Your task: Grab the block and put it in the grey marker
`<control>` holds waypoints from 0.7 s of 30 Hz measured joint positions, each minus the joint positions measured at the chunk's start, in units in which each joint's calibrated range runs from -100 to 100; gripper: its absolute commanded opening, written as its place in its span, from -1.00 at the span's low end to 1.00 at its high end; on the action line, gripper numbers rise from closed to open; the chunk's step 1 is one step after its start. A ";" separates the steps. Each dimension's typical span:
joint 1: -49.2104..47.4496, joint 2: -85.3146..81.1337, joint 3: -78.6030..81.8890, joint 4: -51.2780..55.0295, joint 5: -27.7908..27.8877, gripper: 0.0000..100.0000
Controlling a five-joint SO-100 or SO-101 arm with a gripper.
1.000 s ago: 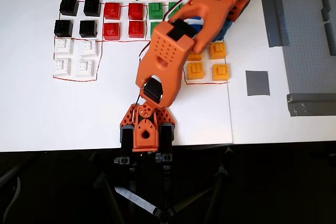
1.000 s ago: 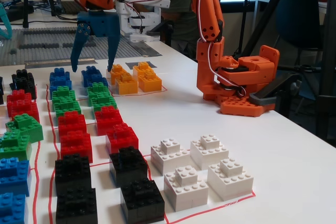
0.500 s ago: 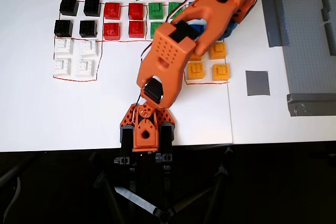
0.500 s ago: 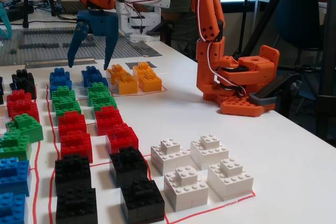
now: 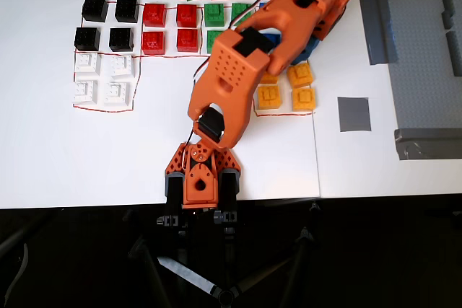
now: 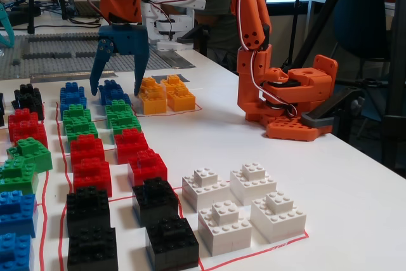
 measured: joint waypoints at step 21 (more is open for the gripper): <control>-0.35 0.00 1.08 -1.12 -0.20 -0.99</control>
